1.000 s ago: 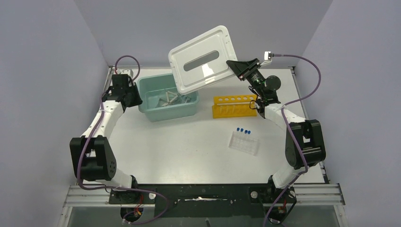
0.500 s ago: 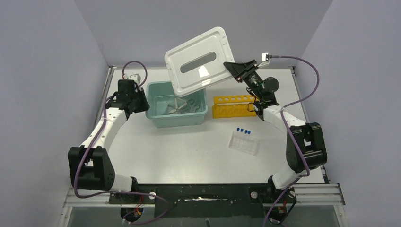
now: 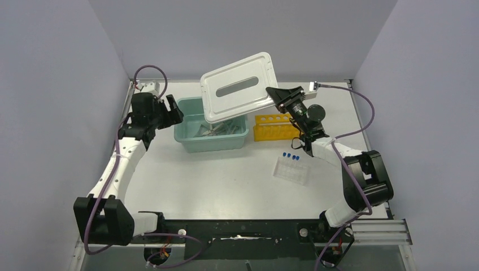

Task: Organize the chemistry lab equipment

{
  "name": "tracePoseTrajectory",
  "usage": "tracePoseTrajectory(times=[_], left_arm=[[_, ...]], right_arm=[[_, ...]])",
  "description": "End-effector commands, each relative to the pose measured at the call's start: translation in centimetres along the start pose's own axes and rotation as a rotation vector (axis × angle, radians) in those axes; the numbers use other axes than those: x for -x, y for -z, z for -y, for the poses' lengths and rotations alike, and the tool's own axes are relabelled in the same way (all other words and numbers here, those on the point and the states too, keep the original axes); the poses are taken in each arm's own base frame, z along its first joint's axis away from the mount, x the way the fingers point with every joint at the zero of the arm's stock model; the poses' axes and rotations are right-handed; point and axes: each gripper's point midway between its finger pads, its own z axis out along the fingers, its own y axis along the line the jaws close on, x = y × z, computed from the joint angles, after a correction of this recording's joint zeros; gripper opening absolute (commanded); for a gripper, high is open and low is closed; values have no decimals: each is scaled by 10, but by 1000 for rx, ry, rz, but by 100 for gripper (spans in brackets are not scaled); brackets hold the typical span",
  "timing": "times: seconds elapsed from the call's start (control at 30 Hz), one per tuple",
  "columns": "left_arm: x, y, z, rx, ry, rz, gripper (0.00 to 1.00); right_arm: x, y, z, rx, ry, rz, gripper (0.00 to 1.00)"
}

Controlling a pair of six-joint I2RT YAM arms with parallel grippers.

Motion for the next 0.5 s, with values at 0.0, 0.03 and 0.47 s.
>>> tracePoseTrajectory(times=[0.0,0.03,0.47], left_arm=[[57,24,25,-99,47,245,75],[60,26,27,-110,54,261,75],[71,31,37,-169,104,331,76]], right_arm=[[15,4,-48,100,-86,128,0],[12,4,-46,97,-111,128,0],[-24,11,-14,30,-301,83,0]])
